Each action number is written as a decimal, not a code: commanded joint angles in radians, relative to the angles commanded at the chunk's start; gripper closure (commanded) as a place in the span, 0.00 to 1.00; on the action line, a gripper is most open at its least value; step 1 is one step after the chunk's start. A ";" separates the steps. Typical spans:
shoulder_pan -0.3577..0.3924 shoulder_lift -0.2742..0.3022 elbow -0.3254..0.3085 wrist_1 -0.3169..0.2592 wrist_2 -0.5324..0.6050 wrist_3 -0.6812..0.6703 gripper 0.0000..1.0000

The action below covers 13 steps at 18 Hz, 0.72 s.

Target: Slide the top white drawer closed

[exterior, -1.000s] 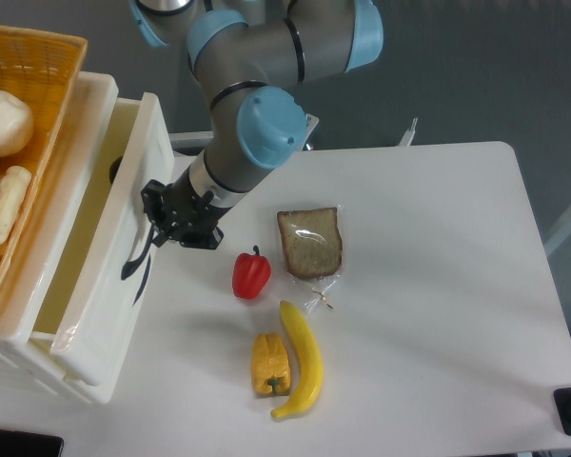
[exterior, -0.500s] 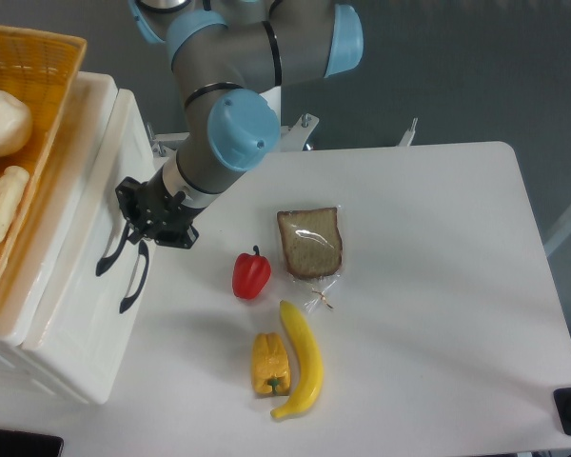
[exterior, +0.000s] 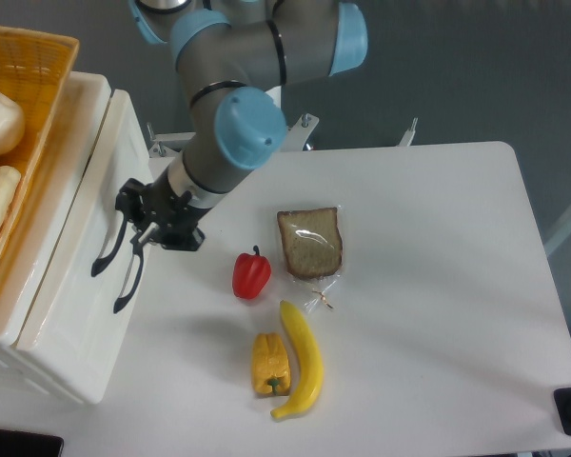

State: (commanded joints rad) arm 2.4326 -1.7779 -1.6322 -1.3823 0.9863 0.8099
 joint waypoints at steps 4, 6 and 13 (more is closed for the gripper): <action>0.137 -0.008 0.038 0.070 0.047 0.011 0.00; 0.189 -0.047 0.055 0.129 0.174 0.043 0.00; 0.298 -0.143 0.118 0.172 0.360 0.303 0.00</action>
State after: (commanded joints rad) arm 2.7304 -1.9205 -1.5141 -1.2103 1.3467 1.1129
